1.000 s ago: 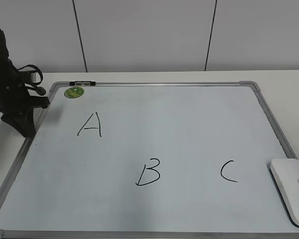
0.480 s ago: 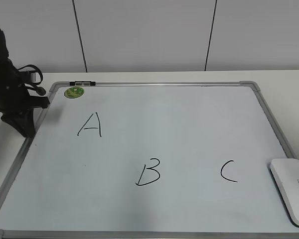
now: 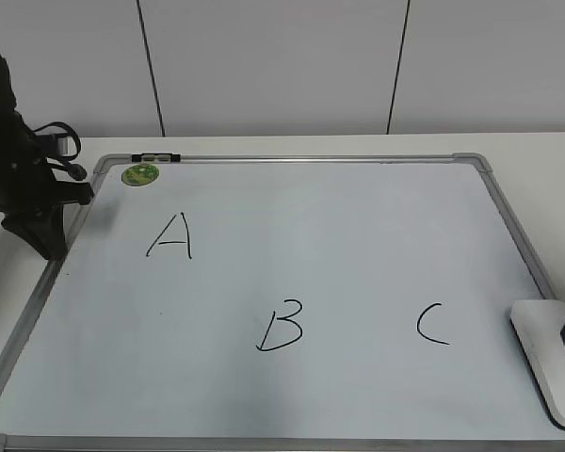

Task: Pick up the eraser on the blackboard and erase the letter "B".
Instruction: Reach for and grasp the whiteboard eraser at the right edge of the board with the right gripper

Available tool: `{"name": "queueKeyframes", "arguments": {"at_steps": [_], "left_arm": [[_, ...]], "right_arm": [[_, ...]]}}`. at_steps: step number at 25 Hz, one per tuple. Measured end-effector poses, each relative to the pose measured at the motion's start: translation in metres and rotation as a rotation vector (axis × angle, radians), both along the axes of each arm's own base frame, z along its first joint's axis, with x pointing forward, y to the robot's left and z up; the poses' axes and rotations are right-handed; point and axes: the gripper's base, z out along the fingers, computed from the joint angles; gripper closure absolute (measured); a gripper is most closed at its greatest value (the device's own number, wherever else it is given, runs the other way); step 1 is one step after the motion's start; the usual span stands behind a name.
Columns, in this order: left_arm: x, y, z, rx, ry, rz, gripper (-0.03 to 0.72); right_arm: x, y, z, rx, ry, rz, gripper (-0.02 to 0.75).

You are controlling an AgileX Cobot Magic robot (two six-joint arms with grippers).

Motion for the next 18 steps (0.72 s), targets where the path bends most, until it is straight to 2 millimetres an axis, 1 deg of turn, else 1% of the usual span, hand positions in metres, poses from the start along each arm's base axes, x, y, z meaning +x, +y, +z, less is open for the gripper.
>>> {"name": "queueKeyframes", "arguments": {"at_steps": [5, 7, 11, 18], "left_arm": [[0.000, 0.000, 0.000, 0.000, 0.000, 0.000, 0.657], [0.000, 0.000, 0.000, 0.000, 0.000, 0.000, 0.656], [0.000, 0.000, 0.000, 0.004, 0.000, -0.002, 0.654], [0.000, 0.001, 0.000, 0.013, 0.000, -0.007, 0.650]], "right_arm": [[0.012, 0.011, -0.021, 0.007, 0.048, 0.033, 0.064], [0.015, 0.015, -0.029, -0.018, 0.066, 0.026, 0.064], [0.020, 0.015, -0.033, -0.091, 0.061, -0.004, 0.065], [0.026, 0.014, -0.042, -0.107, 0.064, -0.011, 0.068]]}}
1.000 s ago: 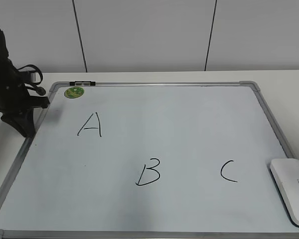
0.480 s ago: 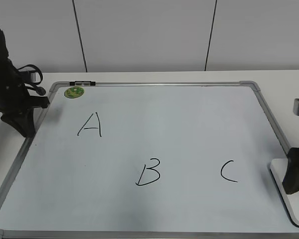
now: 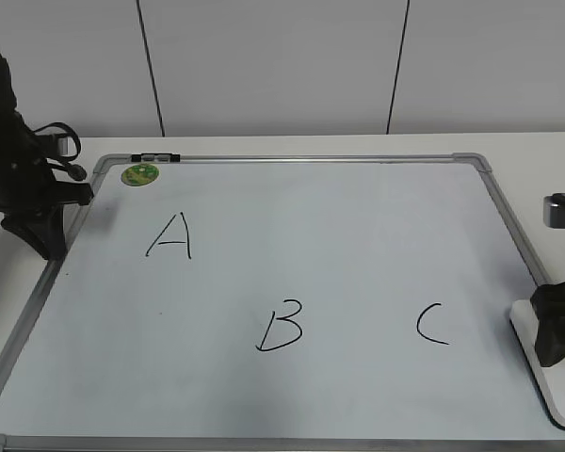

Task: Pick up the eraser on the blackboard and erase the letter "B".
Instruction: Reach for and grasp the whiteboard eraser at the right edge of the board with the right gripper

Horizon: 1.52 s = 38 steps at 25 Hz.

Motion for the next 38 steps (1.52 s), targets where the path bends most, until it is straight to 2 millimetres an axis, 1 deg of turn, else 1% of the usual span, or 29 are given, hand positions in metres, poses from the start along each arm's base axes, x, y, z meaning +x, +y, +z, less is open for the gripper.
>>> {"name": "queueKeyframes", "arguments": {"at_steps": [6, 11, 15, 20, 23, 24, 26, 27, 31, 38], "left_arm": [[0.000, 0.000, 0.000, 0.001, 0.000, 0.000, 0.648], [0.000, 0.000, 0.000, 0.002, 0.000, -0.001, 0.646], [0.000, 0.000, 0.000, 0.002, 0.000, -0.001, 0.646], [0.000, 0.000, 0.000, 0.002, 0.000, -0.001, 0.645], [0.000, 0.000, 0.000, 0.002, 0.000, -0.001, 0.645], [0.000, 0.000, 0.000, 0.002, 0.000, -0.001, 0.645], [0.000, 0.000, 0.000, 0.002, 0.000, -0.001, 0.645], [0.000, 0.000, 0.000, 0.002, 0.000, -0.001, 0.645], [0.000, 0.000, 0.000, 0.002, 0.000, -0.001, 0.645], [0.000, 0.000, 0.000, 0.002, 0.000, -0.001, 0.645]], "right_arm": [[0.004, 0.000, -0.006, -0.001, 0.013, -0.002, 0.069], [0.018, 0.001, -0.010, -0.001, 0.005, -0.002, 0.069], [0.027, 0.002, -0.018, 0.004, 0.018, -0.008, 0.069], [0.029, 0.003, -0.029, 0.005, 0.058, -0.011, 0.073], [0.029, 0.003, -0.030, 0.005, 0.059, -0.011, 0.105], [0.030, 0.003, -0.030, 0.005, 0.058, -0.011, 0.126], [0.030, 0.003, -0.031, 0.005, 0.060, -0.011, 0.193], [0.030, 0.003, -0.031, 0.005, 0.059, -0.011, 0.208], [0.030, 0.003, -0.031, 0.005, 0.059, -0.011, 0.223], [0.032, 0.005, -0.028, 0.033, 0.083, -0.033, 0.225]]}}
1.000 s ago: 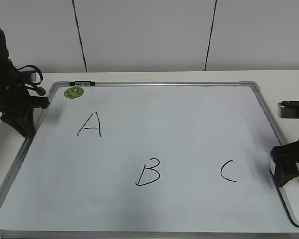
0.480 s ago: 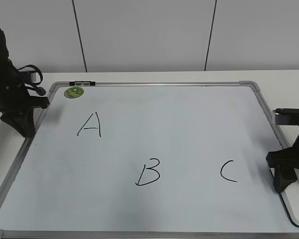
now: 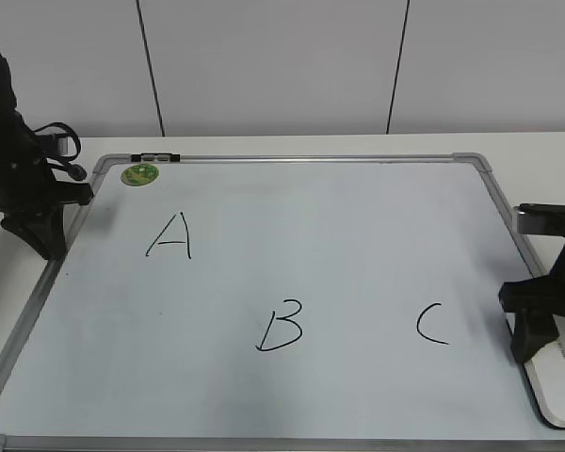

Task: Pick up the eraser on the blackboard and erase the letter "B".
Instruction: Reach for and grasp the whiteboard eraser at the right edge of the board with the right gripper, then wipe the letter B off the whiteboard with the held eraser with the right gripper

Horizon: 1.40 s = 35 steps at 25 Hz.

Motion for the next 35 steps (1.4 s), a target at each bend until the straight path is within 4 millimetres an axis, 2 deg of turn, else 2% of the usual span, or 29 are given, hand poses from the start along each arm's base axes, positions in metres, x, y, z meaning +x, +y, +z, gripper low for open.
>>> {"name": "queueKeyframes", "arguments": {"at_steps": [4, 8, 15, 20, 26, 30, 35], "left_arm": [[0.000, 0.000, 0.000, 0.000, 0.000, 0.000, 0.645], [0.000, 0.000, 0.000, 0.000, 0.000, 0.000, 0.645], [0.000, 0.000, 0.000, 0.000, 0.000, 0.000, 0.645], [0.000, 0.000, 0.000, 0.000, 0.000, 0.000, 0.645], [0.000, 0.000, 0.000, 0.000, 0.000, 0.000, 0.644], [0.000, 0.000, 0.000, -0.002, 0.000, 0.001, 0.644], [0.000, 0.000, 0.000, -0.002, 0.000, 0.001, 0.644]], "right_arm": [[0.013, 0.013, 0.020, 0.077, -0.003, 0.019, 0.226], [0.033, 0.045, 0.043, 0.100, -0.035, 0.138, 0.226], [0.068, 0.104, 0.049, 0.093, 0.010, 0.303, 0.226], [0.087, 0.143, 0.042, 0.065, -0.016, 0.383, 0.226], [0.094, 0.189, 0.024, 0.036, -0.025, 0.466, 0.226], [0.093, 0.207, 0.001, 0.011, 0.011, 0.499, 0.226], [0.091, 0.216, -0.001, -0.019, 0.014, 0.525, 0.226]]}}
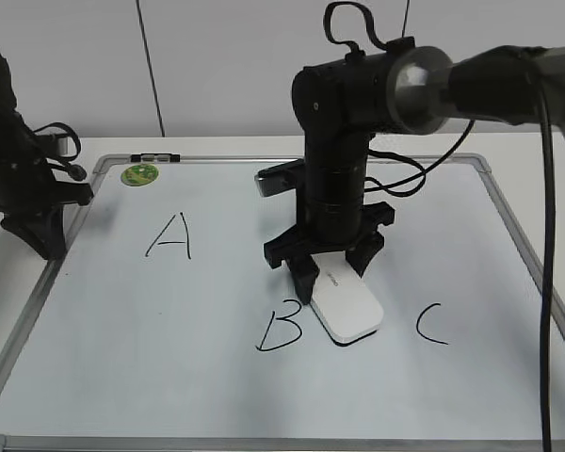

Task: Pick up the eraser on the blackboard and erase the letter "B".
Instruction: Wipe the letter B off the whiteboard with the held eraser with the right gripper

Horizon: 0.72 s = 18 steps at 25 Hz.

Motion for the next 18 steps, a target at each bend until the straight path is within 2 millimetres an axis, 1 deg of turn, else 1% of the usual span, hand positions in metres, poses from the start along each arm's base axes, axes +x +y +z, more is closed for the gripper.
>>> {"name": "queueKeyframes", "arguments": {"at_steps": [5, 18], "left_arm": [[0.000, 0.000, 0.000, 0.000, 0.000, 0.000, 0.645], [0.000, 0.000, 0.000, -0.002, 0.000, 0.001, 0.645]], "right_arm": [[-0.008, 0.013, 0.000, -0.015, -0.014, 0.047, 0.226], [-0.043, 0.058, -0.001, 0.021, 0.011, 0.147, 0.227]]}}
